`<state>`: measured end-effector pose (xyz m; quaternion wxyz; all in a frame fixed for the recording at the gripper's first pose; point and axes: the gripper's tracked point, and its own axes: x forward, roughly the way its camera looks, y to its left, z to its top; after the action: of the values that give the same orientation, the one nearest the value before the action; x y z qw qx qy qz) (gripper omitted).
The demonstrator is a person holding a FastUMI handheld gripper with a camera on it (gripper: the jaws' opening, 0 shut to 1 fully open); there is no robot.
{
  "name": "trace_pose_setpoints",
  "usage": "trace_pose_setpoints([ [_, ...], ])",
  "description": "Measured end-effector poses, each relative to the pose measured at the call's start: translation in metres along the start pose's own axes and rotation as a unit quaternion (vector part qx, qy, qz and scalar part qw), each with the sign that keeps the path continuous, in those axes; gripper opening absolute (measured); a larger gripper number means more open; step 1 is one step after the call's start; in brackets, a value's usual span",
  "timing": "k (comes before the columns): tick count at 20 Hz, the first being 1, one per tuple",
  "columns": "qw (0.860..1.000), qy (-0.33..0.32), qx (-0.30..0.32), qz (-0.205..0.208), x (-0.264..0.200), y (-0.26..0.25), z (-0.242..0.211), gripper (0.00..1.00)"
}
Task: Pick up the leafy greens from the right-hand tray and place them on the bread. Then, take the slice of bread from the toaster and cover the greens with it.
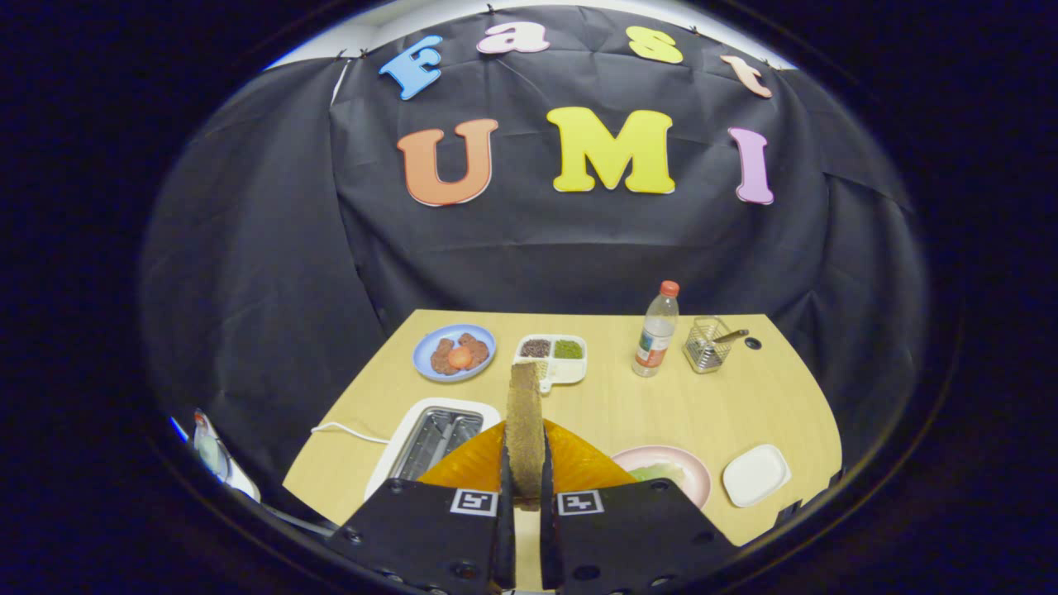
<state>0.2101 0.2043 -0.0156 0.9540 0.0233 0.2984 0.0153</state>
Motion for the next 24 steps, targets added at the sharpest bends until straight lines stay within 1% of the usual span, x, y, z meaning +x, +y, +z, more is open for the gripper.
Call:
trace_pose_setpoints([
  [2,1.0,0.007,-0.001,-0.011,0.011,-0.021,-0.018,0.11],
  [6,0.999,0.039,0.021,-0.014,0.032,-0.051,-0.055,0.11],
  [10,0.997,0.063,0.035,-0.01,0.045,-0.07,-0.086,0.13],
  [13,0.996,0.072,0.046,0.001,0.052,-0.078,-0.104,0.13],
  [16,0.995,0.069,0.069,0.031,0.058,-0.079,-0.113,0.13],
  [18,0.994,0.066,0.082,0.037,0.062,-0.087,-0.12,0.13],
  [23,0.996,0.047,0.068,0.027,0.075,-0.118,-0.133,0.13],
  [24,0.997,0.046,0.06,0.023,0.077,-0.123,-0.136,0.17],
])
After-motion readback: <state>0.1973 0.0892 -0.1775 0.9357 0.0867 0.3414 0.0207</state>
